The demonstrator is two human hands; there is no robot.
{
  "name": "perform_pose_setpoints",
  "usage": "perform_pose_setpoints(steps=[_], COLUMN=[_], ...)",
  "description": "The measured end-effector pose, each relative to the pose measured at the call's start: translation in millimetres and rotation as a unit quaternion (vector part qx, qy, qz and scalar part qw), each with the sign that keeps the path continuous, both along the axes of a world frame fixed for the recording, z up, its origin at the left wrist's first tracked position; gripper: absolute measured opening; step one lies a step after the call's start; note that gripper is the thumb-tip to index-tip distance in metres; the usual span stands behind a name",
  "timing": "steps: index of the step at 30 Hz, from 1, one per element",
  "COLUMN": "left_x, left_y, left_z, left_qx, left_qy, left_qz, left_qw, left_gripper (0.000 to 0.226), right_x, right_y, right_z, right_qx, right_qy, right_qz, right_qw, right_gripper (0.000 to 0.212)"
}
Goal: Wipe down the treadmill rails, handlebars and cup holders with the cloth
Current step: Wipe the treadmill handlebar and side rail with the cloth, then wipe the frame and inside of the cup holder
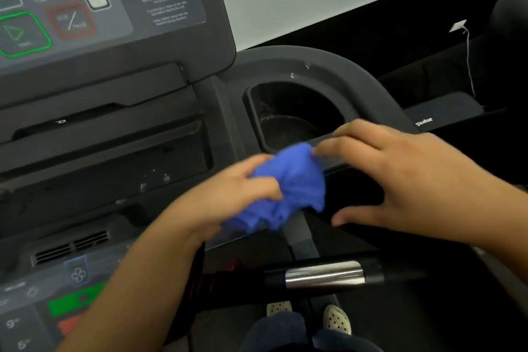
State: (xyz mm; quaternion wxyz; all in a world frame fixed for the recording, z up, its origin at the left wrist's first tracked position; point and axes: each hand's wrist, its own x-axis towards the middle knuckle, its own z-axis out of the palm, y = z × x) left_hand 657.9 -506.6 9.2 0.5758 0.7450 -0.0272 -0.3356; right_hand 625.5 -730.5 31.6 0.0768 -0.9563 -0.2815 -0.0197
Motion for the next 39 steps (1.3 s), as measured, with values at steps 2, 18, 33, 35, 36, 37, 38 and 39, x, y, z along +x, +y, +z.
perform_pose_setpoints(steps=[2,18,33,35,36,37,38,39], left_x=[21.5,200.2,216.4,218.2,217.2,216.4,215.6,215.1], left_y=[-3.8,-81.8,-87.7,-92.4,-94.6,-96.4,-98.3,-100.3], left_z=[5.0,-38.1,-32.8,-34.3,-36.6,-39.1,-40.8,-42.0], left_qx=[-0.011,0.320,0.237,0.294,0.323,0.344,0.357,0.361], left_qy=[-0.027,-0.433,-0.342,-0.364,-0.379,-0.391,-0.397,-0.399], left_qz=[0.119,0.270,-0.193,-0.188,-0.186,-0.187,-0.190,-0.193], left_qw=[0.993,0.799,0.889,0.864,0.847,0.833,0.824,0.821], left_gripper=[0.025,0.066,0.076,0.065,0.061,0.060,0.061,0.061], right_x=[0.5,-10.7,-9.0,-8.8,-8.9,-9.1,-9.2,-9.2], right_y=[-23.9,-58.1,-63.2,-63.8,-64.0,-64.1,-64.0,-63.7], right_z=[-11.7,-75.2,-78.5,-78.6,-78.7,-79.1,-79.5,-79.9], right_qx=[-0.040,-0.180,-0.151,-0.148,-0.146,-0.144,-0.141,-0.137], right_qy=[0.005,0.028,0.029,0.032,0.031,0.027,0.023,0.022], right_qz=[-0.084,-0.130,-0.099,-0.098,-0.096,-0.096,-0.096,-0.097], right_qw=[0.996,0.975,0.983,0.984,0.984,0.985,0.985,0.986], right_gripper=[0.075,0.088,0.094,0.095,0.094,0.094,0.093,0.092])
